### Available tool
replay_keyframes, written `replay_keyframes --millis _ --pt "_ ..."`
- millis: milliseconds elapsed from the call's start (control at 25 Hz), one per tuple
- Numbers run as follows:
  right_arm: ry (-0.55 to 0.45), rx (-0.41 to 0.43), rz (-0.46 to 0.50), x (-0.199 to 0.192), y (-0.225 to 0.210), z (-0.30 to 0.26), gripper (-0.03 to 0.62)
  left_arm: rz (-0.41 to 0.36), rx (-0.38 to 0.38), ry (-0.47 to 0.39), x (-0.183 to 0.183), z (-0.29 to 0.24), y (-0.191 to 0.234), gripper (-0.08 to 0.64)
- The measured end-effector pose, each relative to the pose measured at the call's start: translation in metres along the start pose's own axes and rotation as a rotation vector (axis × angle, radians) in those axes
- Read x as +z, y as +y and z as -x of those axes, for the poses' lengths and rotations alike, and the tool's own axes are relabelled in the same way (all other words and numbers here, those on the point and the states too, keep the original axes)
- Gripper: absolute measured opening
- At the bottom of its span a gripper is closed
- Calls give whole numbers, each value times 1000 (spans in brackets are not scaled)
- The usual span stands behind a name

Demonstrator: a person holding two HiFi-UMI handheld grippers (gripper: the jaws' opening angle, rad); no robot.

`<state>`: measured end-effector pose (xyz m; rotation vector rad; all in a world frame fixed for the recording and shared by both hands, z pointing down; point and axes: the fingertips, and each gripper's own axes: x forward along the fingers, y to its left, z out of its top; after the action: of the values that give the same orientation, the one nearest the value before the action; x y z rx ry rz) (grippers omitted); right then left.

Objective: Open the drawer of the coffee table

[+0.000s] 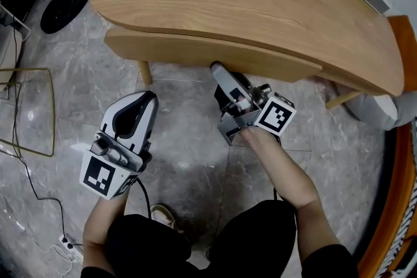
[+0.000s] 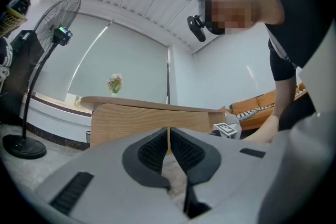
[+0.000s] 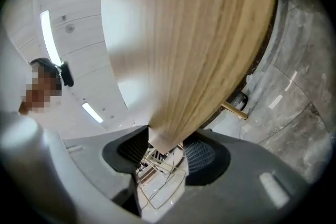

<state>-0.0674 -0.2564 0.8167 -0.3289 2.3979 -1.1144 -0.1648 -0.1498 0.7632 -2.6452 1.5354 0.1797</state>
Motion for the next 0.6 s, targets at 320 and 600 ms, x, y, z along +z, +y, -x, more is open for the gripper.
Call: replay_keyframes --millis 320,600 --pt "47 39 44 -22 23 19 196 -36 44 2 13 13 5 18" --pt "33 32 41 -22 25 22 196 -53 47 9 20 24 0 18"
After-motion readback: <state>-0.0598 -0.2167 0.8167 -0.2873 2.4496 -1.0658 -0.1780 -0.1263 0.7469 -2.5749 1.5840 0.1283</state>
